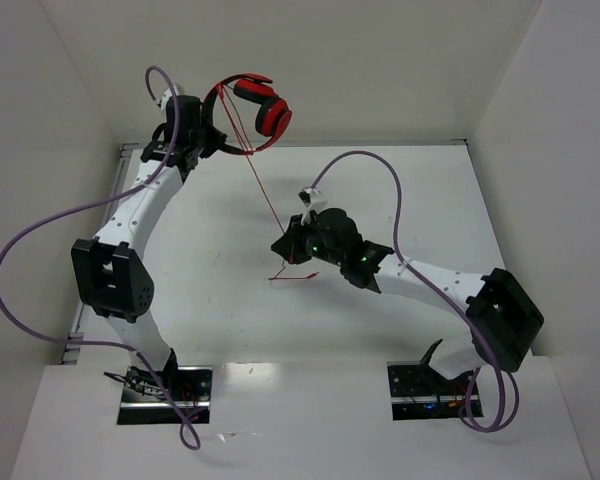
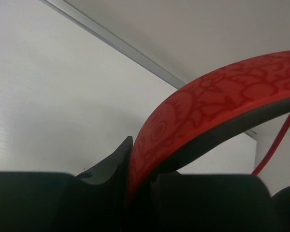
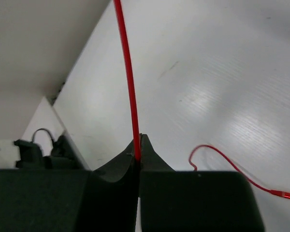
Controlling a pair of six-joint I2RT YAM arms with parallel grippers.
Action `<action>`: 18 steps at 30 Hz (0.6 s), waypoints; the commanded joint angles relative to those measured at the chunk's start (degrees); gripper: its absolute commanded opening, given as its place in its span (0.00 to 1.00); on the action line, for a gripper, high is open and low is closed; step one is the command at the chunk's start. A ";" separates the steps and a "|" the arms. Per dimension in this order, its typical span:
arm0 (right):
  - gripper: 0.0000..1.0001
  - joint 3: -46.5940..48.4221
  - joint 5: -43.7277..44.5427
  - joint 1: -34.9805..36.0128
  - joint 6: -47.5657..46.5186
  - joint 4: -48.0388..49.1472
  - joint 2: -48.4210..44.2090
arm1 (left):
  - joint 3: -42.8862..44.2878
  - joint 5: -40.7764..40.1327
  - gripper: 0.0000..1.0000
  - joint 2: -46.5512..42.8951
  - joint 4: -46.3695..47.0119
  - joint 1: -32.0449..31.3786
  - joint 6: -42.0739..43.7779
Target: Wrap the headphones
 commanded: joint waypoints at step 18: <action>0.00 -15.95 23.44 -7.01 -12.89 24.58 -1.67 | 1.22 16.56 0.00 -20.29 7.44 1.39 -3.47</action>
